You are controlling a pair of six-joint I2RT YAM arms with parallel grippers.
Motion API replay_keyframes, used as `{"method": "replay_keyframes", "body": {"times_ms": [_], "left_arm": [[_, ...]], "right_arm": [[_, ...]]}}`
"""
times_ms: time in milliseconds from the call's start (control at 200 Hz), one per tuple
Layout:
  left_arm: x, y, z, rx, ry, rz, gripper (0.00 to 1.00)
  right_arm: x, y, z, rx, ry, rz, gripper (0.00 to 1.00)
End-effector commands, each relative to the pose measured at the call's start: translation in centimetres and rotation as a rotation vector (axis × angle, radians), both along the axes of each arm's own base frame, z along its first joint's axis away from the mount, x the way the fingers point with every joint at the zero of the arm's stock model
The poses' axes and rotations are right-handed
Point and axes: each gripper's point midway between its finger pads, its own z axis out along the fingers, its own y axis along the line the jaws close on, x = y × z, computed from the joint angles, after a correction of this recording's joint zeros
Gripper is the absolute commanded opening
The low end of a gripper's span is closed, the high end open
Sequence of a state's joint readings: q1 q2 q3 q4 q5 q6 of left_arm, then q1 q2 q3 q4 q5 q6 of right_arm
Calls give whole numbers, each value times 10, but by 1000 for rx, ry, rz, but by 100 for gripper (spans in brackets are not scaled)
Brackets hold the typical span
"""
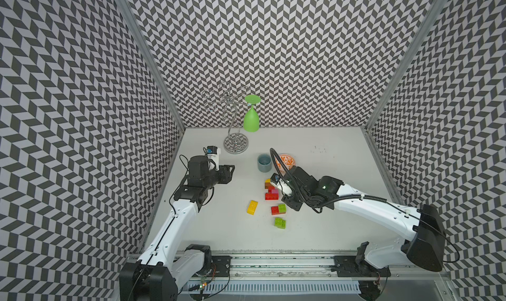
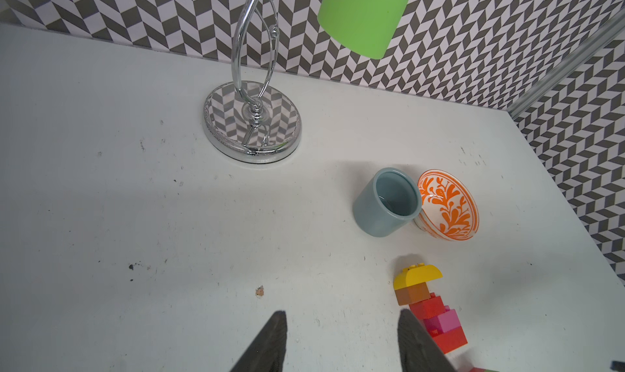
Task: Assemble the letter s with lego
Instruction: Pick up the lego brick from the center of the board.
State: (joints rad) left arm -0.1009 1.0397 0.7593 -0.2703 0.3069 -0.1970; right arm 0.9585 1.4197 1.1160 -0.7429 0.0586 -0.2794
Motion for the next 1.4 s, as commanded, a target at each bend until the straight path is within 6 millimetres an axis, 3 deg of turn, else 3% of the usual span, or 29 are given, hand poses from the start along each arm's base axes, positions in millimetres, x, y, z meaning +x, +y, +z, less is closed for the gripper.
{"method": "replay_keyframes", "body": {"times_ms": [0, 250, 751, 1027, 1397], "left_arm": [[1, 1, -2, -5, -3, -1, 54], [1, 2, -3, -4, 3, 2, 54], [1, 2, -4, -5, 5, 1, 54], [1, 2, -4, -6, 5, -1, 54], [1, 1, -5, -6, 6, -1, 54]], "right_arm": [[-26, 3, -6, -29, -30, 308, 56], [-31, 7, -49, -101, 15, 420, 60], [-49, 21, -82, -89, 86, 476, 68], [-59, 23, -94, -83, 118, 442, 61], [-54, 25, -111, -85, 118, 374, 53]]}}
